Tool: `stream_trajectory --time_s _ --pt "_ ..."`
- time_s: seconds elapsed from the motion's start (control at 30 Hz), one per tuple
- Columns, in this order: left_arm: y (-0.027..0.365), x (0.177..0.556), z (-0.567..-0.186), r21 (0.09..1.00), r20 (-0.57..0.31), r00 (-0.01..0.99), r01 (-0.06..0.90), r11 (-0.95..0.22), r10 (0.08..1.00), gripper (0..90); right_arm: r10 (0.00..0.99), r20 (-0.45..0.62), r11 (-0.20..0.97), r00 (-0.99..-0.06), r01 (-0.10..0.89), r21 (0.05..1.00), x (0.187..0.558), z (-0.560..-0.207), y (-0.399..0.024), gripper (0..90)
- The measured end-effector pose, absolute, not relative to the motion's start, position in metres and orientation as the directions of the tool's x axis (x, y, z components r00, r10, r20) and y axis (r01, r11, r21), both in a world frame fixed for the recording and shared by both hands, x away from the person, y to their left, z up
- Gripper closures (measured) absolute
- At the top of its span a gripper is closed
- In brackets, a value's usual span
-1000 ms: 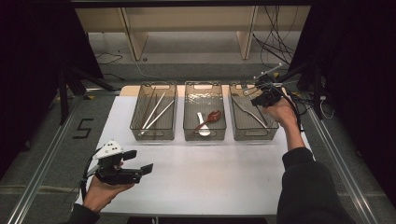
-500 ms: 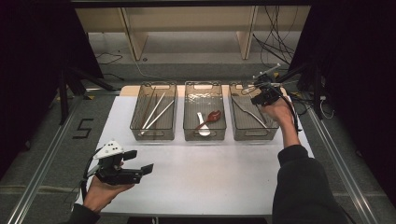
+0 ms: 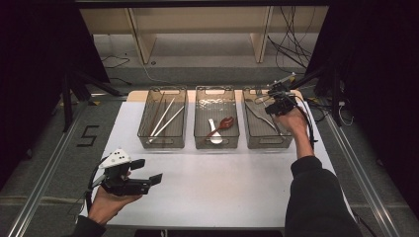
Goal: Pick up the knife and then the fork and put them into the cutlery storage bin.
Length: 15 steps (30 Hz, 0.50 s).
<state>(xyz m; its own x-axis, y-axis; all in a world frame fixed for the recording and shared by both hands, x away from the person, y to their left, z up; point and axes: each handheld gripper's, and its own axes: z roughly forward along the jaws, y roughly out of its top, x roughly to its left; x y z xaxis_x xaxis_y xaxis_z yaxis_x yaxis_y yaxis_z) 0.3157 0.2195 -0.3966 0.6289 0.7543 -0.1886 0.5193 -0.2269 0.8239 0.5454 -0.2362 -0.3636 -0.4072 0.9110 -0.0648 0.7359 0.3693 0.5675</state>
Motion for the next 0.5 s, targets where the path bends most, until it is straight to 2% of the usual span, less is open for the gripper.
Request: stream_trajectory --time_s 0.5 --pt "0.2196 0.3156 -0.3966 0.824 -0.188 0.628 0.520 -0.227 0.755 15.5 0.914 -0.046 0.360 -0.403 0.754 0.549 0.5463 -0.3740 -0.2334 82.3"
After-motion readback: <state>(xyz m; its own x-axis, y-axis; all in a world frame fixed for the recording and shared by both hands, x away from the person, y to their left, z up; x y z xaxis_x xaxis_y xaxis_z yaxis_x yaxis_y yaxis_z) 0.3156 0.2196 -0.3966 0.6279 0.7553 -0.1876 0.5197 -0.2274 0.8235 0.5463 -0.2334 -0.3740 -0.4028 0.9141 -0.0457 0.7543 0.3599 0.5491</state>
